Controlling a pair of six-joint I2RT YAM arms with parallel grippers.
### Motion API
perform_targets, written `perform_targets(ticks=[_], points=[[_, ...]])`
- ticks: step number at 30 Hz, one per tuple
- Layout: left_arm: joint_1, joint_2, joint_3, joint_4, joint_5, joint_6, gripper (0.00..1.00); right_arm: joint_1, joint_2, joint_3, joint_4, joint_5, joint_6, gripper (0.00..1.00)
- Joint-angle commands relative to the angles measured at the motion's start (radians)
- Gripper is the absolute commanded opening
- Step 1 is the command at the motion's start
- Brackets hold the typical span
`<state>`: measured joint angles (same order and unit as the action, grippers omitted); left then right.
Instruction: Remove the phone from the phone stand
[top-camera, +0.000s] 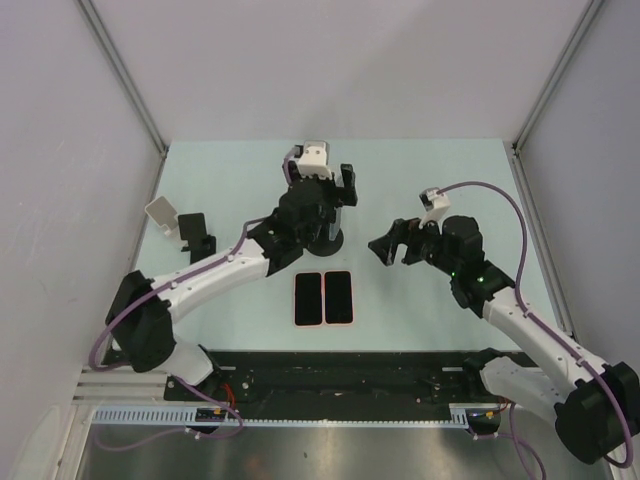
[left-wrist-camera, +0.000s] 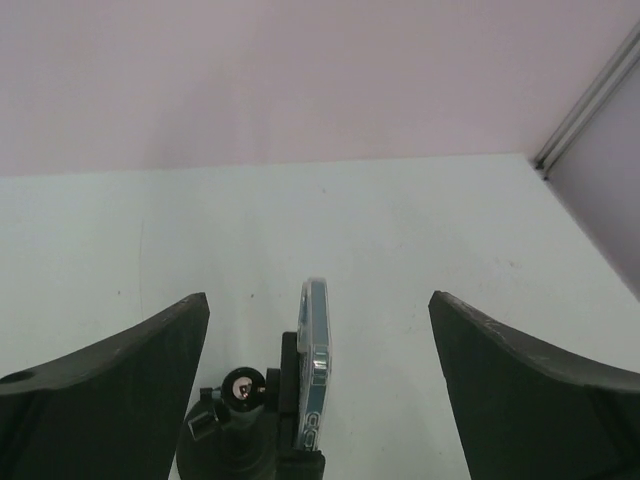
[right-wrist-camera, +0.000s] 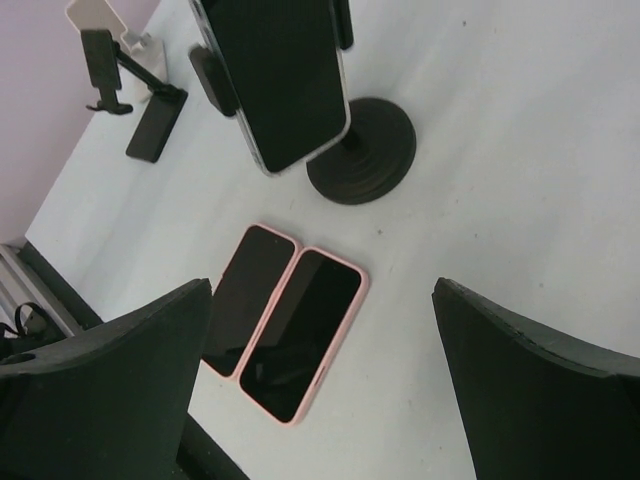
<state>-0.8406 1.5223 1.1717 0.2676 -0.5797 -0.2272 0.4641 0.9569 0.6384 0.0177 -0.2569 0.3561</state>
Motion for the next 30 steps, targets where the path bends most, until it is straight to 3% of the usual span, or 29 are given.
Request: perform_targets(ticks=[1, 6, 11, 15, 24, 27, 30], points=[[0.008, -0.131, -0.006, 0.039, 0.053, 0.071, 0.99, 0.028, 0.042, 0.131, -0.018, 0.071, -0.032, 0.98], [0.104, -0.284, -0.014, -0.141, 0.225, 0.014, 1.0, 0.109, 0.204, 0.345, -0.139, 0.174, -0.046, 0.98], [0.311, -0.433, -0.086, -0.307, 0.441, -0.092, 1.0, 0.202, 0.379, 0.567, -0.248, 0.396, -0.051, 0.98], [0.454, -0.592, -0.174, -0.456, 0.588, -0.037, 1.0, 0.234, 0.54, 0.752, -0.311, 0.479, 0.001, 0.94], [0.499, -0.699, -0.363, -0.519, 0.583, 0.084, 1.0, 0.301, 0.773, 1.0, -0.435, 0.665, 0.035, 0.74], [0.499, -0.683, -0.365, -0.521, 0.621, 0.109, 1.0, 0.32, 0.842, 1.069, -0.479, 0.694, 0.027, 0.62], [0.499, -0.697, -0.376, -0.505, 0.702, 0.114, 1.0, 0.332, 0.856, 1.075, -0.483, 0.7, 0.021, 0.42]])
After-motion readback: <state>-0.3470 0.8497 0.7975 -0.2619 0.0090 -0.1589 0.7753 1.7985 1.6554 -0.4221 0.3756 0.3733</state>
